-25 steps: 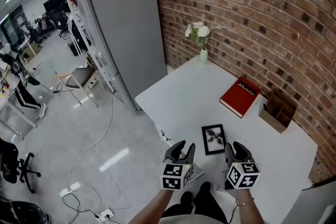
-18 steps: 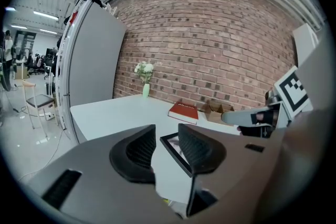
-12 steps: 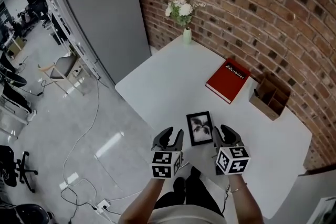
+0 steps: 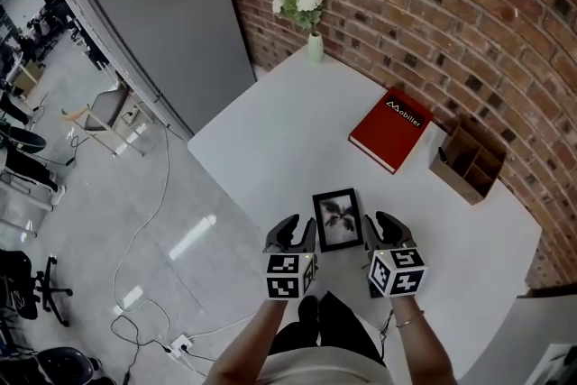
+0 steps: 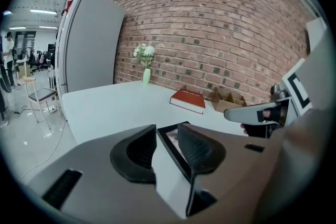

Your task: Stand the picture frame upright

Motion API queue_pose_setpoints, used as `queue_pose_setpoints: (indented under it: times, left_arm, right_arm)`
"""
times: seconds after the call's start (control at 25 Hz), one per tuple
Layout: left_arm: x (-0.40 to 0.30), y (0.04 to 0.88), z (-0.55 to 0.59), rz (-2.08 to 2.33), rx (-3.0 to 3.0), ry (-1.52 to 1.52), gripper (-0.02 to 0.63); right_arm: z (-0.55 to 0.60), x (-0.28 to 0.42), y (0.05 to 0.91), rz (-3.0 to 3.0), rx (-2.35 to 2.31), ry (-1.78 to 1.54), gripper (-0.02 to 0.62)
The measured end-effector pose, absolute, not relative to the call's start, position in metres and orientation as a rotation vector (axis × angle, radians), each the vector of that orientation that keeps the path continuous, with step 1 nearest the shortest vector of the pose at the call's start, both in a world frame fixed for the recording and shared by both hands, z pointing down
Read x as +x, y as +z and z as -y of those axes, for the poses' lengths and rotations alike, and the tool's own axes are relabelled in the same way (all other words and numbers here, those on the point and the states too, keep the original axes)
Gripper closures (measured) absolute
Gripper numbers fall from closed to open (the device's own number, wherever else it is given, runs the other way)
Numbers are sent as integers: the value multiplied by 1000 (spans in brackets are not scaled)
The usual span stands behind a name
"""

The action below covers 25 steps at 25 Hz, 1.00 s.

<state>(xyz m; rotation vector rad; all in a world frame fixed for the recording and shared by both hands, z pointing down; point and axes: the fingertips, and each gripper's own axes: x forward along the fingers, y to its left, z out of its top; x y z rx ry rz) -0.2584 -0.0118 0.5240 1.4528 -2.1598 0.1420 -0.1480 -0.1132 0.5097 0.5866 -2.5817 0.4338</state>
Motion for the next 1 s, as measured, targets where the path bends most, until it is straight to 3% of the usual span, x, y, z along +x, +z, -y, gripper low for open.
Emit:
queue_pose_setpoints:
  times: [1.0]
  left_arm:
    - [-243, 594, 44, 2021, 1247, 279, 497]
  right_arm:
    - [118, -157, 538, 2544, 475, 468, 490]
